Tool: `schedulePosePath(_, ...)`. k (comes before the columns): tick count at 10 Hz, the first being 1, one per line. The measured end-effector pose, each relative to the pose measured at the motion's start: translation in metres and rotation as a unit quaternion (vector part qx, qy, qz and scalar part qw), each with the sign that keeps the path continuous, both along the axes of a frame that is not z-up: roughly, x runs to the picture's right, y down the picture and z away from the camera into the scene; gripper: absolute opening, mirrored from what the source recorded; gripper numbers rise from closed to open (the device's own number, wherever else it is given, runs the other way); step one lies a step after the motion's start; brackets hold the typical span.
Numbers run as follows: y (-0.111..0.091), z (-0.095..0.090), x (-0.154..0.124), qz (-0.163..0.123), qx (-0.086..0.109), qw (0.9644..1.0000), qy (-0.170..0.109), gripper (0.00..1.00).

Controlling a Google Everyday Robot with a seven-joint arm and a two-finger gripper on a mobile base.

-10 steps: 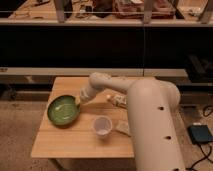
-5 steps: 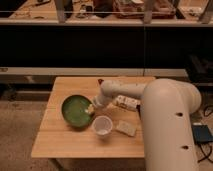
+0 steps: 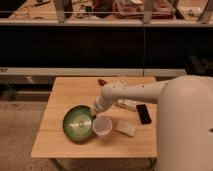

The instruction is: Drag the ceramic bowl in a circle

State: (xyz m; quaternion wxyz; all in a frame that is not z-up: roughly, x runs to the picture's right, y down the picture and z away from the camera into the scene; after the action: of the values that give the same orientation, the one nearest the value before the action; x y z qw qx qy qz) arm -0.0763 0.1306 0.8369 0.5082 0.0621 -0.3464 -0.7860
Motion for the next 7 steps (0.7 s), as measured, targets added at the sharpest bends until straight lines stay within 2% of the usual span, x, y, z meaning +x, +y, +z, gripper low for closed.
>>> schedulePosePath(2, 0.005, -0.011, -0.029, -0.031, 0.018, 0.9987, -0.037, 0.0)
schedulePosePath(3, 0.011, -0.014, -0.054, -0.051, 0.024, 0.996, -0.069, 0.0)
schedulePosePath(5, 0.018, -0.012, -0.085, -0.071, 0.025, 0.9915, -0.106, 0.0)
schedulePosePath(6, 0.019, -0.007, -0.103, -0.078, 0.024, 0.9883, -0.129, 0.0)
schedulePosePath(7, 0.01, 0.001, -0.118, -0.082, 0.026, 0.9843, -0.154, 0.0)
